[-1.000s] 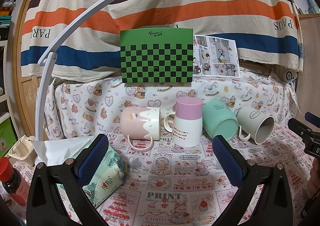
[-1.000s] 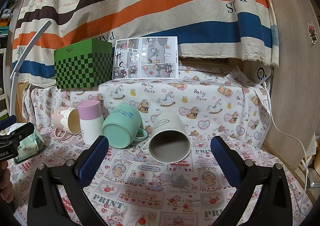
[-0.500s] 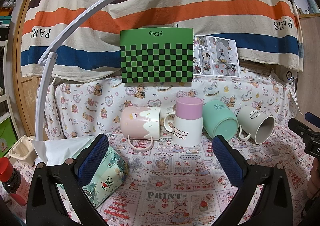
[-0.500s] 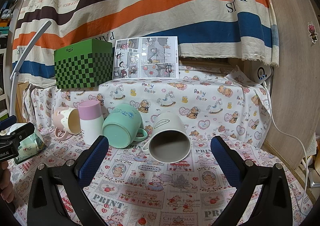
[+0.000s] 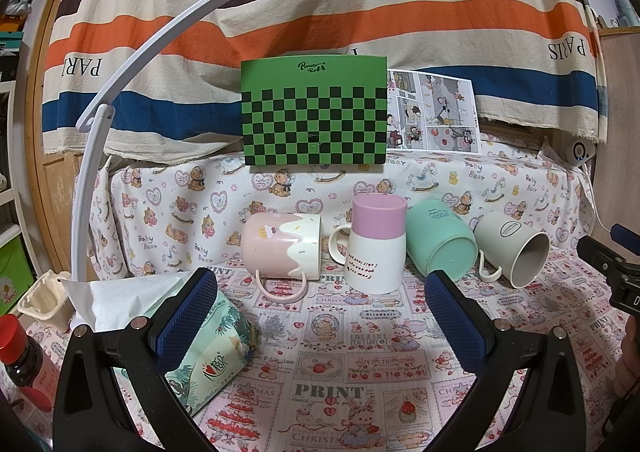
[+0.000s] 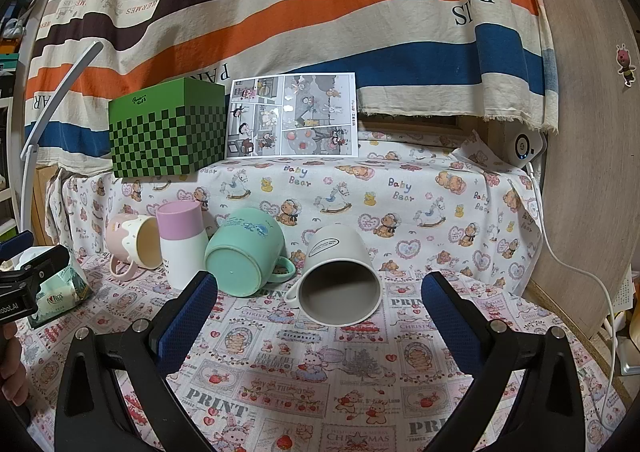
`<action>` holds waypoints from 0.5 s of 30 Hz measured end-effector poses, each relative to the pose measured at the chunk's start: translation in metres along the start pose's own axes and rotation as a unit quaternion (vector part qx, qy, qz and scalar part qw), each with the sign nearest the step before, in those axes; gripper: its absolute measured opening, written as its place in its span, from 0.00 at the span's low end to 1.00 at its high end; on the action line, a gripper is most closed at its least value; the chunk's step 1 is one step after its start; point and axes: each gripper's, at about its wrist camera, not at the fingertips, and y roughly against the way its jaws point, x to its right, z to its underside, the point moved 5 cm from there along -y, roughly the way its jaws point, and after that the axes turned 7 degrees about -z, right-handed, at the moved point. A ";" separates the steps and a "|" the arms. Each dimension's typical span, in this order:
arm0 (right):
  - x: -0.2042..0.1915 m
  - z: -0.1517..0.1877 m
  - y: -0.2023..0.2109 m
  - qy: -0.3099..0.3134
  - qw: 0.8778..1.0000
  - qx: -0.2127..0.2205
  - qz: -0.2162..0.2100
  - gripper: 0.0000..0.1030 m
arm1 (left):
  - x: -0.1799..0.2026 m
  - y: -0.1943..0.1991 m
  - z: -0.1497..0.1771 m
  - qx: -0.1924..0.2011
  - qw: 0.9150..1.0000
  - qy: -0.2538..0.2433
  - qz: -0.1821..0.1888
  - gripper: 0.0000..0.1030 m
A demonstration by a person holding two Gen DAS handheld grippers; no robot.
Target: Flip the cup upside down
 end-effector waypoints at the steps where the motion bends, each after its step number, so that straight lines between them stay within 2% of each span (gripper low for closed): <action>1: 0.000 0.000 -0.001 0.000 1.000 0.000 0.000 1.00 | 0.000 0.000 0.000 0.000 1.000 0.000 0.000 1.00; 11: -0.002 0.000 -0.001 -0.001 1.000 0.000 -0.001 1.00 | 0.000 0.000 0.000 0.000 1.000 0.000 0.000 1.00; 15: 0.005 -0.008 -0.006 -0.024 0.999 -0.026 -0.018 1.00 | 0.000 0.000 0.000 0.000 1.000 0.001 0.000 1.00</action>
